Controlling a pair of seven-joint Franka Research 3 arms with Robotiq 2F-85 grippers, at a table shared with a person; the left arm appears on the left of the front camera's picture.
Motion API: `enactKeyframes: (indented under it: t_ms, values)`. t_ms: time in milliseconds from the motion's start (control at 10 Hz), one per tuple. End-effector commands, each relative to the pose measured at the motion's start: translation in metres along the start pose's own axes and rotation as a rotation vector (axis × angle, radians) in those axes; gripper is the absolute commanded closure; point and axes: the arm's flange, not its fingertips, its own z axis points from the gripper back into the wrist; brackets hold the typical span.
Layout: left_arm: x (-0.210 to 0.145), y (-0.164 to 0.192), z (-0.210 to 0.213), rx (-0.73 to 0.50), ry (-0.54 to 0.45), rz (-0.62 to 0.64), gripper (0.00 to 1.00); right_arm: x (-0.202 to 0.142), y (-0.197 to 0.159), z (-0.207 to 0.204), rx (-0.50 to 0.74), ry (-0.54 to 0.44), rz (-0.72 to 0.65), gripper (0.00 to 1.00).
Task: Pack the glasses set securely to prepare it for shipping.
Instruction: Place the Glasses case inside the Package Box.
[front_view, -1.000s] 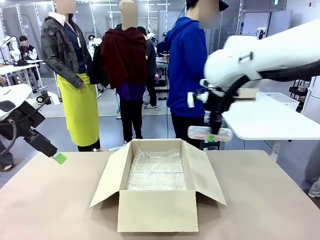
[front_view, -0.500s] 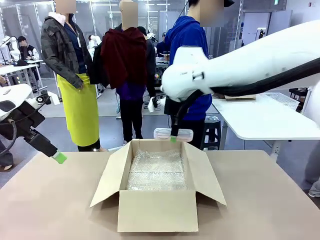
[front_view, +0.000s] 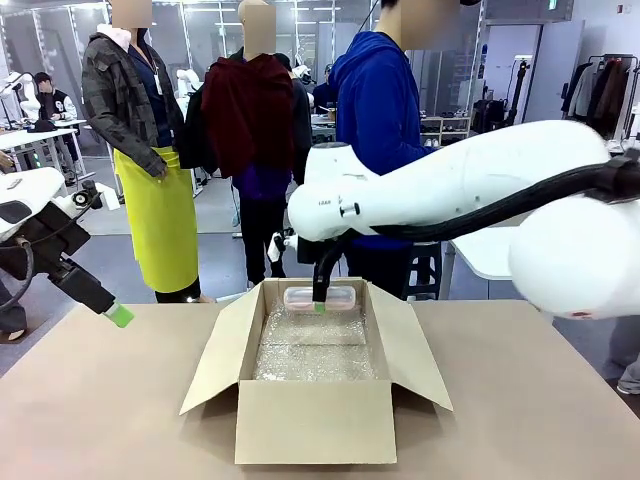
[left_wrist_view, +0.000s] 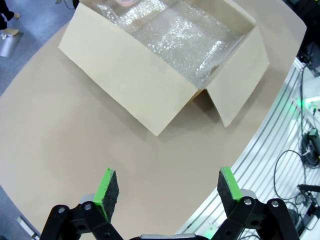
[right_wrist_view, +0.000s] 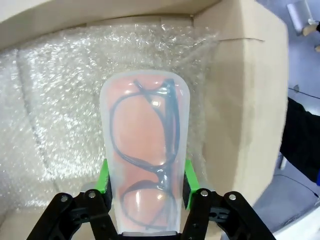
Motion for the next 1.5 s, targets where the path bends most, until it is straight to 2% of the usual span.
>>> enactKeyframes:
  t_ms: [0,400,600,700,800,1400]
  values:
    - [0.0,0.001,0.0,-0.015,-0.017,-0.011,0.0,0.016,-0.008,-0.009,0.01,0.029,-0.024,0.43]
    - [0.0,0.001,0.0,-0.015,-0.017,-0.011,0.0,0.021,-0.012,-0.037,0.046,0.049,-0.018,0.43]
    - [0.0,0.001,0.0,-0.015,-0.017,-0.011,0.0,0.019,-0.013,-0.041,0.061,0.042,-0.01,0.24]
    - [0.0,0.001,0.0,-0.015,-0.017,-0.011,0.0,0.016,-0.013,-0.041,0.067,0.031,-0.009,0.09]
    - [0.0,0.001,0.0,-0.015,-0.017,-0.011,0.0,0.015,-0.013,-0.04,0.064,0.031,0.0,0.0]
    - [0.0,0.001,0.0,-0.015,-0.017,-0.011,0.0,0.008,-0.008,-0.043,0.057,0.023,-0.006,0.0]
